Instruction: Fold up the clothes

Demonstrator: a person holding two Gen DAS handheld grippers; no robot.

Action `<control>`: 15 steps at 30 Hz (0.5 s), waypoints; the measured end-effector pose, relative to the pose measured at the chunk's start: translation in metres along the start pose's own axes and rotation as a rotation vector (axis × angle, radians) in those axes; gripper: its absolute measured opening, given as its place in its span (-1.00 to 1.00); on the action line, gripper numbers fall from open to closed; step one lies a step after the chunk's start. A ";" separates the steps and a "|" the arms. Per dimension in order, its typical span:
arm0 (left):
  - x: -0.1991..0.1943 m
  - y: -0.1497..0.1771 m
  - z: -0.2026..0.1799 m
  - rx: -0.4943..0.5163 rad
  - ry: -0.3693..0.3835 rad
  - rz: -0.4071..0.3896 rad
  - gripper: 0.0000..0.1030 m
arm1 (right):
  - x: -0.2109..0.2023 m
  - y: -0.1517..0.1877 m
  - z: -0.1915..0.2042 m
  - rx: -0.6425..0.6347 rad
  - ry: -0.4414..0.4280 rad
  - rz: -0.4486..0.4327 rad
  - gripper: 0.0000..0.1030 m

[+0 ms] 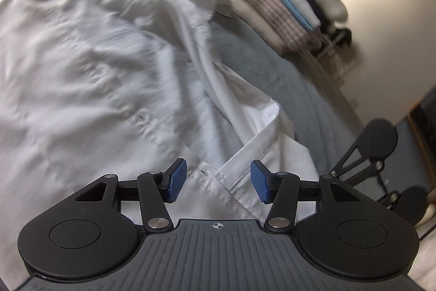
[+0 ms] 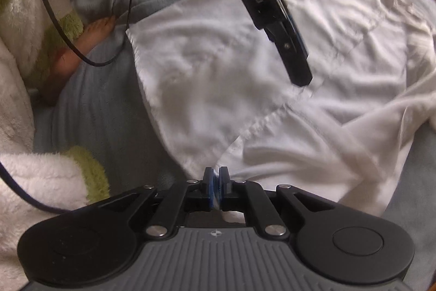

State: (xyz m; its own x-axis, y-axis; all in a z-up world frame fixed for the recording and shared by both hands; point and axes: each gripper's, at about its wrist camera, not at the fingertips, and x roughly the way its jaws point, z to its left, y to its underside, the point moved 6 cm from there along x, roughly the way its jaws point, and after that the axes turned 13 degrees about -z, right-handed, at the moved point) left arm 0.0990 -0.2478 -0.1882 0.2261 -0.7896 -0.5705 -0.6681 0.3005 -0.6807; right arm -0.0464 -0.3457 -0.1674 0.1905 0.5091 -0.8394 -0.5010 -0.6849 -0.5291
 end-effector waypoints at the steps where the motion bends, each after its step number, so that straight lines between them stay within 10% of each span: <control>1: 0.001 0.000 -0.002 0.029 0.004 0.002 0.00 | -0.001 0.003 0.000 0.028 -0.009 0.001 -0.90; 12: 0.034 0.000 -0.025 0.223 0.055 0.046 -0.01 | -0.039 0.045 -0.043 0.483 0.121 -0.138 -0.65; 15: 0.046 0.004 -0.028 0.238 0.064 0.078 -0.40 | -0.052 0.057 -0.066 0.627 0.192 -0.210 -0.61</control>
State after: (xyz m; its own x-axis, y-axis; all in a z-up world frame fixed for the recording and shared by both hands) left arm 0.0866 -0.2978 -0.2041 0.1297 -0.7893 -0.6001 -0.4941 0.4733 -0.7293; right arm -0.0290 -0.4461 -0.1619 0.4538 0.4571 -0.7649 -0.8200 -0.1217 -0.5592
